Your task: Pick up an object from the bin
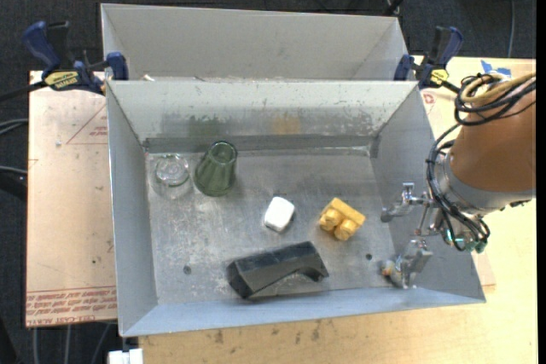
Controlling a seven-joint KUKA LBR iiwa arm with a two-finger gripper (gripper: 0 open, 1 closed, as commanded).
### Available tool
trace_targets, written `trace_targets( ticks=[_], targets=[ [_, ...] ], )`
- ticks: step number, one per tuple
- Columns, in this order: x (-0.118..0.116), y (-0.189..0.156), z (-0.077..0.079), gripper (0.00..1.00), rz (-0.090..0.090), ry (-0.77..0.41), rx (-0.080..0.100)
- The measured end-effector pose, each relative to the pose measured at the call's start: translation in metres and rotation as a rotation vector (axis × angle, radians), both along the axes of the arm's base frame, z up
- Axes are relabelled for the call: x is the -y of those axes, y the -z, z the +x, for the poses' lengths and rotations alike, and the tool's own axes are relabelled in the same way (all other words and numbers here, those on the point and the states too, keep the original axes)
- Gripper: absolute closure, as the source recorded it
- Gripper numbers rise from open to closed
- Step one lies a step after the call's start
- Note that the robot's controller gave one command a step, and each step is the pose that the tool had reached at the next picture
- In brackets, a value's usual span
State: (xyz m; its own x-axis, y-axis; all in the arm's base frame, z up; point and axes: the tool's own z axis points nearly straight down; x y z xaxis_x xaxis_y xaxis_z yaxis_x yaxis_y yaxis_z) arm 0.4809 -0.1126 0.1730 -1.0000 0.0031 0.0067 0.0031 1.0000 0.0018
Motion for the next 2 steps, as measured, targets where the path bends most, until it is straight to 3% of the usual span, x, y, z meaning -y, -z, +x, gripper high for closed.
trace_targets(
  ticks=[1, 2],
  targets=[
    [0.000, -0.003, 0.002, 0.00, -0.001, -0.004, 0.007],
    [-0.031, 0.052, 0.039, 0.00, -0.002, -0.121, 0.012]
  ],
)
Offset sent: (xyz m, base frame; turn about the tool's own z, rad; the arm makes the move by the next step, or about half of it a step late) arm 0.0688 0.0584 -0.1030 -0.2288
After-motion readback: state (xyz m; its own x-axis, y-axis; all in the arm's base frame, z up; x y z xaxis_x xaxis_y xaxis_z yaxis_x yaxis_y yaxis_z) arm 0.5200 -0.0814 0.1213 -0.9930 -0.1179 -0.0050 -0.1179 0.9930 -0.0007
